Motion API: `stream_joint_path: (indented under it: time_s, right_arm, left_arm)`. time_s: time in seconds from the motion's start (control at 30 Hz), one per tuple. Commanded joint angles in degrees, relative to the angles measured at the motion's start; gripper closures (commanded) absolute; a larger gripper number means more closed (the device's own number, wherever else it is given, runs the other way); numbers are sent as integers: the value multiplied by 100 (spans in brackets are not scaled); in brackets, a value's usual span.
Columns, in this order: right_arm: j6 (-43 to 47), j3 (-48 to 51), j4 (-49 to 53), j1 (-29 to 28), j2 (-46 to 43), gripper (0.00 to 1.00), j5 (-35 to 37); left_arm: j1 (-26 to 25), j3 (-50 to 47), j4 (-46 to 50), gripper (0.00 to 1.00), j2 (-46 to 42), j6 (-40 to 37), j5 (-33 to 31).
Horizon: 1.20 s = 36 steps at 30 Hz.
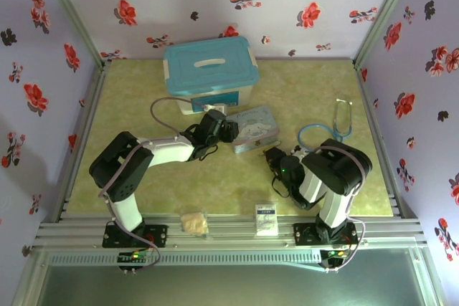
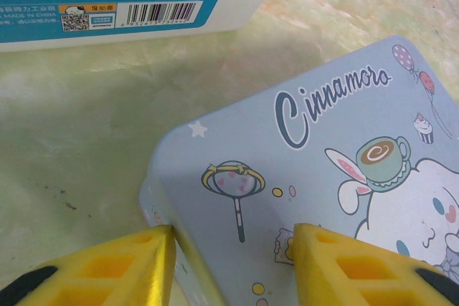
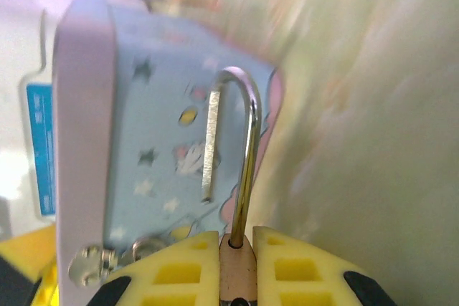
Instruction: Unlock the padlock with the key
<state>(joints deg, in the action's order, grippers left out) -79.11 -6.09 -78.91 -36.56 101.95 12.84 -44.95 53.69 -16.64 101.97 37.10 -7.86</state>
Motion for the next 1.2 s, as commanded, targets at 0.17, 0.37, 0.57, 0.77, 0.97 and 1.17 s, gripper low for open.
stream_joint_path:
  time_s: [0.17,0.37,0.57,0.77,0.97,1.17]
  right_arm:
    - [817,-204,1345,591,-1012,100,-1825]
    - [2046,-509,4931,807,-2779,100,-2962]
    - [2724,-638,6504,1285,-3307,100,-4115]
    - [2984,-520,7084,1609,-3525,100,-4417]
    - [3394,-645,8320,1851,-4092,99,-4205]
    - [3597,-921,8857,1860,-3716,91,-3845]
  left_arm:
    - [12,-272,1263,55,272,-299,57]
    - [15,-160,1352,54,226,-348,65]
    - [20,-42,1357,54,281,-352,65]
    - [21,-64,1391,54,217,-344,74]
    - [20,-144,1313,54,198,-314,74]
    - [19,-87,1293,52,231,-287,74]
